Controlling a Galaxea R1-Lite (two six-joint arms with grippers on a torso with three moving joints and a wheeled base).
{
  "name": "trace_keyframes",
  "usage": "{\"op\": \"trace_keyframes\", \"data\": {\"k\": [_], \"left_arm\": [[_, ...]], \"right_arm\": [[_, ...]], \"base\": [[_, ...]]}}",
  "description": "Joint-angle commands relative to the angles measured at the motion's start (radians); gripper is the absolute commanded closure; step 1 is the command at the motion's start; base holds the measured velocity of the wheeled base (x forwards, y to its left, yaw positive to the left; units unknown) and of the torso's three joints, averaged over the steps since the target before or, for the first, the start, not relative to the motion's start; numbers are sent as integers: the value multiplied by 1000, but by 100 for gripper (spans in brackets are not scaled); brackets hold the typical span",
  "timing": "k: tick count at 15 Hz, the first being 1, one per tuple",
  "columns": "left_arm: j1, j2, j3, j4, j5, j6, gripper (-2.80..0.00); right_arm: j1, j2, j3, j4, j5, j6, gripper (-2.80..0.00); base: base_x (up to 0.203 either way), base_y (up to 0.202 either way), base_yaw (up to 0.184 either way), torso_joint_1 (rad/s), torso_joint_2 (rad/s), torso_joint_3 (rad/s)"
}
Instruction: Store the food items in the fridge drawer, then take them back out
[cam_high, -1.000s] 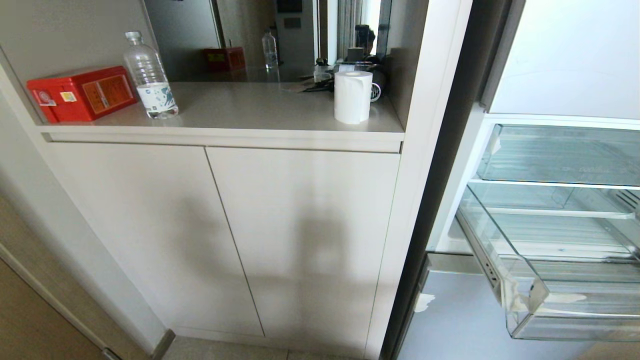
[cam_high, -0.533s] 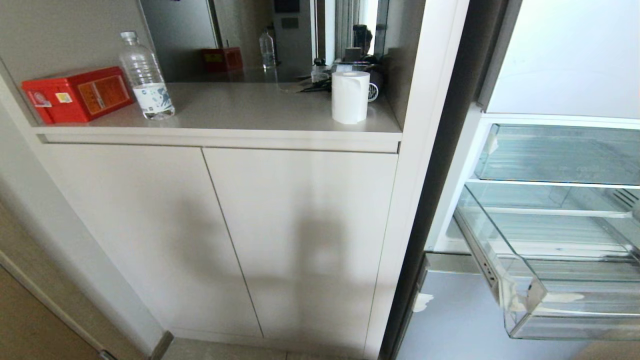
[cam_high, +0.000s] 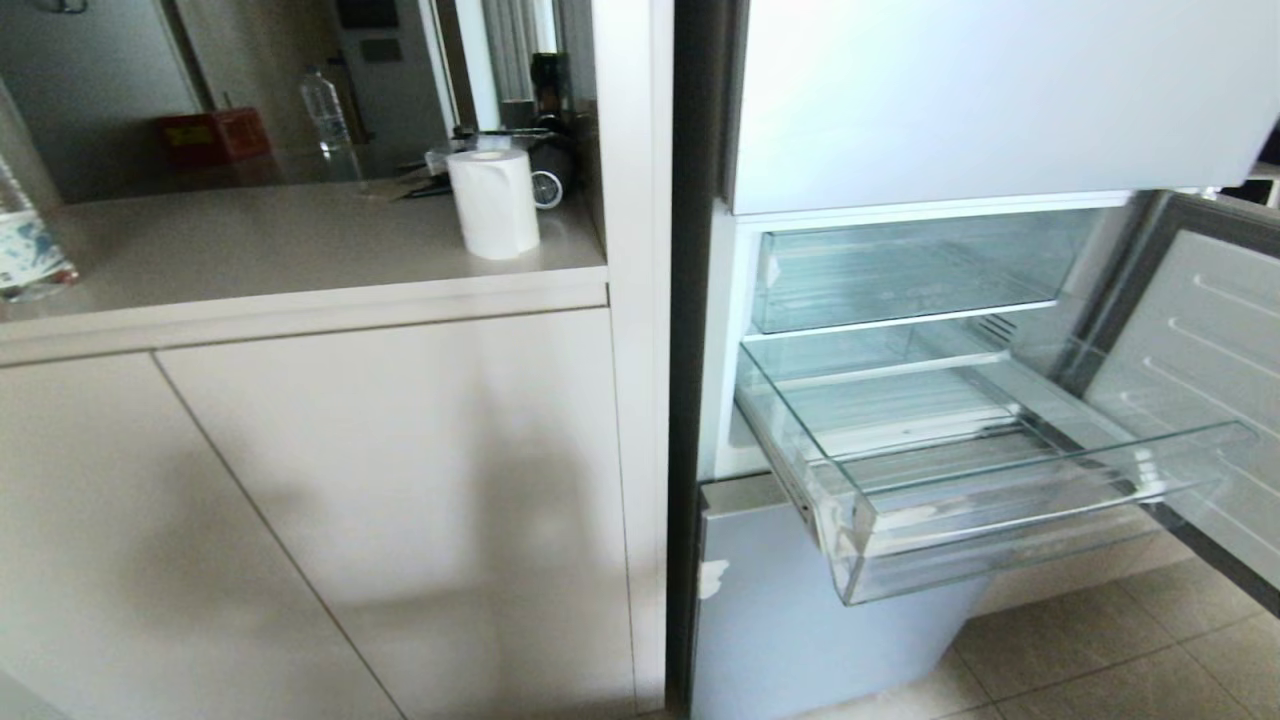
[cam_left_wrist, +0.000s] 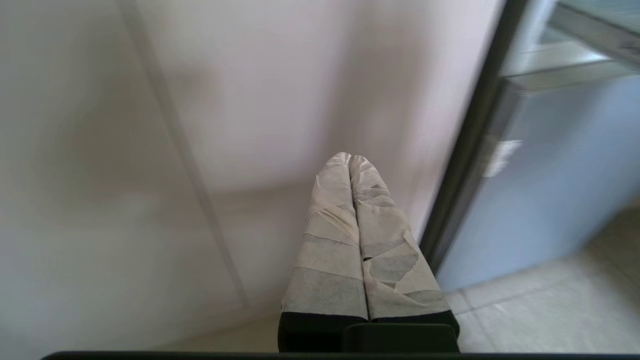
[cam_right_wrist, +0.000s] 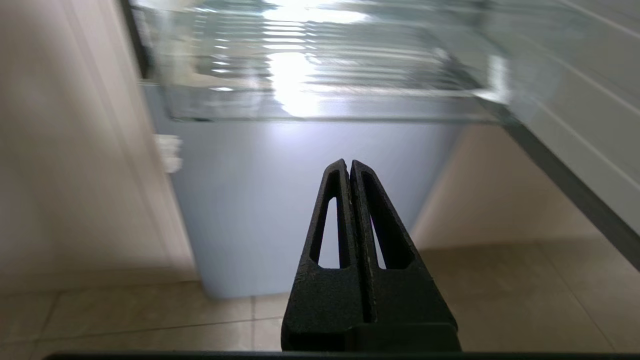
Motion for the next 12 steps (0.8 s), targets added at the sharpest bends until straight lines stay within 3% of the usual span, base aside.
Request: {"op": "trace_keyframes", "data": {"k": [1,9,12], "left_arm": [[0,2,0,0,0,0,0],[0,0,0,0,0,0,0],[0,2,0,0,0,0,0]], "right_arm": [[0,-1,0,-1,0,-2,0],[0,-1,0,-1,1,2,0],[0,-1,1,0,-2,-17,0]], "base": [[-2,8,-181,-1,0,7],[1,8,-170,3,3,4],[-1,3,-59,1,2,2]]}}
